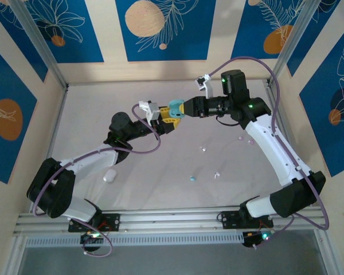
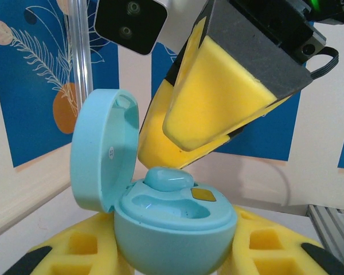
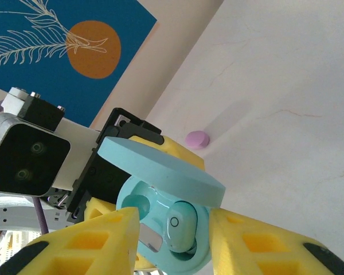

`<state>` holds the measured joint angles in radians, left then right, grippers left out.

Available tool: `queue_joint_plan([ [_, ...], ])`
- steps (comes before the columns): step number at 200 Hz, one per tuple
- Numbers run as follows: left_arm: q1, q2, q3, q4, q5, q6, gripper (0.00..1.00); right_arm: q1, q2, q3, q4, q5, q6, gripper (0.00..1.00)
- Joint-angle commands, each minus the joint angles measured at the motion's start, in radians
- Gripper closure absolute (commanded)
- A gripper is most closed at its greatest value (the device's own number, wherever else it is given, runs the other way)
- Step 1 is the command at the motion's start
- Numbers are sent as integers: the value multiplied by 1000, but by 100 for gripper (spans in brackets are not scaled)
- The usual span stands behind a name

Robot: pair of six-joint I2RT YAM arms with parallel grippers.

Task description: Insert wireless bluetooth earbuds into charging case

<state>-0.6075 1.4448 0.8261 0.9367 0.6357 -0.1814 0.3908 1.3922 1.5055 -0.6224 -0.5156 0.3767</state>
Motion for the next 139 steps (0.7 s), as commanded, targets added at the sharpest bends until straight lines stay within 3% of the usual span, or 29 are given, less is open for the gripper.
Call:
queue_joint_plan([
  [1,-15,-24,22,52,2,14,71,-1,-38,22,-22,4,12,63],
  [70,-16,-79,2,-27,-83,86,71,-56,-240,-102,34,36,39,60],
  [105,-16,-139,-14,-111,-150,138,70,-145,-318,-265,-129,160,34,61],
  [139,-16,-180,-37,-130,-176,148,70,-159,-273,-469,-209,92,46,63],
])
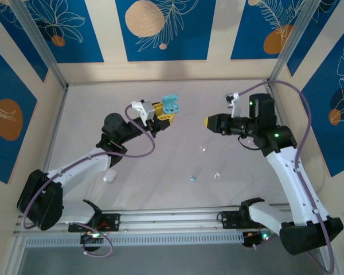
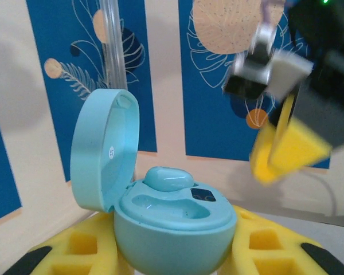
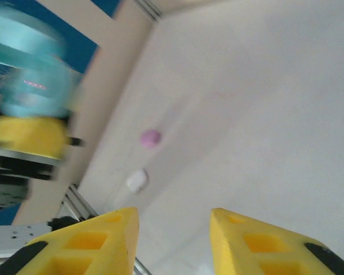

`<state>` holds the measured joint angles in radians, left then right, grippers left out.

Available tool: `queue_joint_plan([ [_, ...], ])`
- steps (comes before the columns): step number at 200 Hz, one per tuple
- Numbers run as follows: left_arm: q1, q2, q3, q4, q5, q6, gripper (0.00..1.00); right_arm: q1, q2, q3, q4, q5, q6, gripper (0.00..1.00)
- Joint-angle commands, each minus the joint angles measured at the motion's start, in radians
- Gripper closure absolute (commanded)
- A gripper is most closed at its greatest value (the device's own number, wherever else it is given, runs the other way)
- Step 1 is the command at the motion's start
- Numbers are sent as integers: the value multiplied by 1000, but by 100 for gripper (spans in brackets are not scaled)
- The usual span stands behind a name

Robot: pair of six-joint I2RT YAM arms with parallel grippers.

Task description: Insert wireless bluetooth earbuds into charging case

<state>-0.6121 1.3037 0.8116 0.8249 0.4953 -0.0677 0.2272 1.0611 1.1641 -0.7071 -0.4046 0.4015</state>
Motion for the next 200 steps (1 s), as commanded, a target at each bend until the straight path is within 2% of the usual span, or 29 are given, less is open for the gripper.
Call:
queue_joint_plan([
  [1,-12,-39,-23,-18,-35,33,70,6,60,-136,-124,-19,25,63],
  [39,-13,-65,-37,-31,-35,24,70,128,114,-316,-82,65,102,62],
  [74,-15,-70,-43,-33,-38,25,70,222,178,-400,-5,105,148,61],
  [123,-17,-57,-36,-29,-29,23,70,301,304,-401,29,138,162,61],
  [148,-19,-53,-42,-23,-34,26,70,334,367,-396,35,189,158,56],
  [180,-18,-43,-37,-27,-34,33,70,360,439,-360,34,242,116,55],
  [200,-19,-35,-31,-27,-32,35,70,363,484,-333,30,227,100,56],
])
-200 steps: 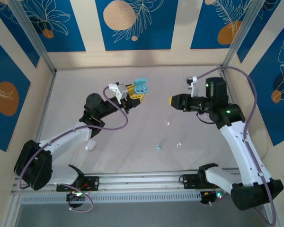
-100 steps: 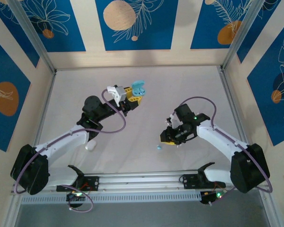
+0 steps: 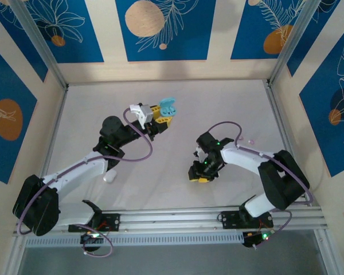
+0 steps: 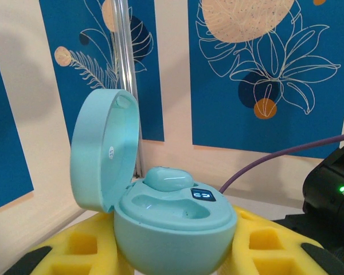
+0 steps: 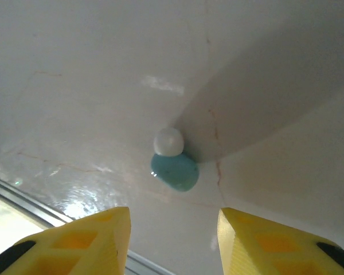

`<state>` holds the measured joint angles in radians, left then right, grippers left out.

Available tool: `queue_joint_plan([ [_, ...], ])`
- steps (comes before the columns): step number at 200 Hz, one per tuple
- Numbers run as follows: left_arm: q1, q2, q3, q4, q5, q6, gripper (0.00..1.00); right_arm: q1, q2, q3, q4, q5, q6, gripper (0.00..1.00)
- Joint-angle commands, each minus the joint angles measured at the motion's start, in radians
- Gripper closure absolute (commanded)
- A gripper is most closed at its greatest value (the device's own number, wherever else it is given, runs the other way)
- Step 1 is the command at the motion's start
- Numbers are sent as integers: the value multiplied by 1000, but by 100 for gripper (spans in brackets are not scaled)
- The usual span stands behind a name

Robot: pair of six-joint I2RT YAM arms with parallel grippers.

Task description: Insert wireless bluetooth earbuds into charging case

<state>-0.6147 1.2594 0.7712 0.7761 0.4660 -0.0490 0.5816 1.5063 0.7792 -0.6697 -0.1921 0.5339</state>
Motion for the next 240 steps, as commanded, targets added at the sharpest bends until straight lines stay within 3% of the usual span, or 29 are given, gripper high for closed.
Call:
queue_joint_plan([
  [1,-16,8,9,22,-3,17,70,10,41,53,-8,14,-33,56],
  [121,-16,30,16,26,-9,22,69,58,134,128,-67,169,-92,68],
  [178,-15,35,23,17,-9,28,69,28,139,154,-124,250,-169,68],
  [240,-15,46,32,23,-6,20,69,-17,106,178,-106,209,-153,62],
])
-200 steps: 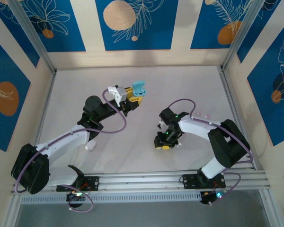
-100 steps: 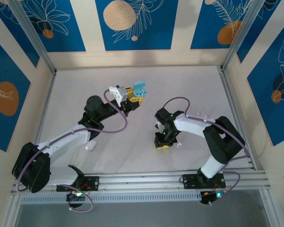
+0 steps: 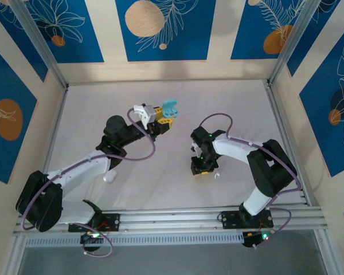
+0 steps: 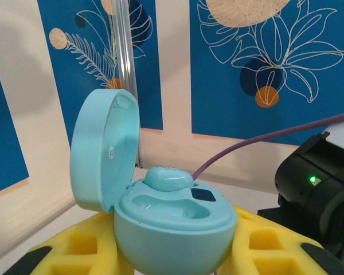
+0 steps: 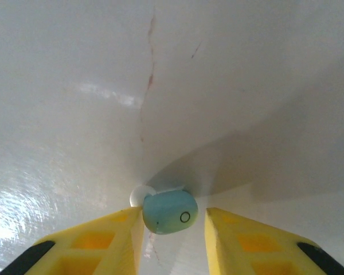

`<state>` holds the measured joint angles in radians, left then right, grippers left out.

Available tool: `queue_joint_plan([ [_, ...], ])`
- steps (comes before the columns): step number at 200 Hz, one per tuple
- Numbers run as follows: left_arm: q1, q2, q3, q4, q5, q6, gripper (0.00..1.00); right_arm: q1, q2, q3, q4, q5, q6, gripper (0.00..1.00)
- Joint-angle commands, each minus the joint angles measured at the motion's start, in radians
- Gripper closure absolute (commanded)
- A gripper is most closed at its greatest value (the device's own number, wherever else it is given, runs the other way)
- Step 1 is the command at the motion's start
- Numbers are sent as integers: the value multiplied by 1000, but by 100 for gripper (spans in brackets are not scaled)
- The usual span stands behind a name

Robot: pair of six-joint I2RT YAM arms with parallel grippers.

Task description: Insert wireless bluetooth earbuds into charging case

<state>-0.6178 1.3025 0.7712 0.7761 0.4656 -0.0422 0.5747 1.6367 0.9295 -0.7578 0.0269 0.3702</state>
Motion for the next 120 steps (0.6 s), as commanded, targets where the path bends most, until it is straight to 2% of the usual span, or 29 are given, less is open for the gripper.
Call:
queue_joint_plan([
  [1,-11,3,32,23,-5,13,69,-9,-27,28,-18,-11,12,62],
  [36,-13,12,31,35,-3,6,69,-24,-63,22,-20,-36,114,57],
  [61,-12,16,33,41,1,2,69,-43,-64,20,-34,-39,276,56],
  [90,-12,19,28,52,-1,4,69,-52,-84,-32,60,-101,416,54],
  [120,-12,18,31,45,2,9,69,-62,-88,-52,88,-99,480,49],
])
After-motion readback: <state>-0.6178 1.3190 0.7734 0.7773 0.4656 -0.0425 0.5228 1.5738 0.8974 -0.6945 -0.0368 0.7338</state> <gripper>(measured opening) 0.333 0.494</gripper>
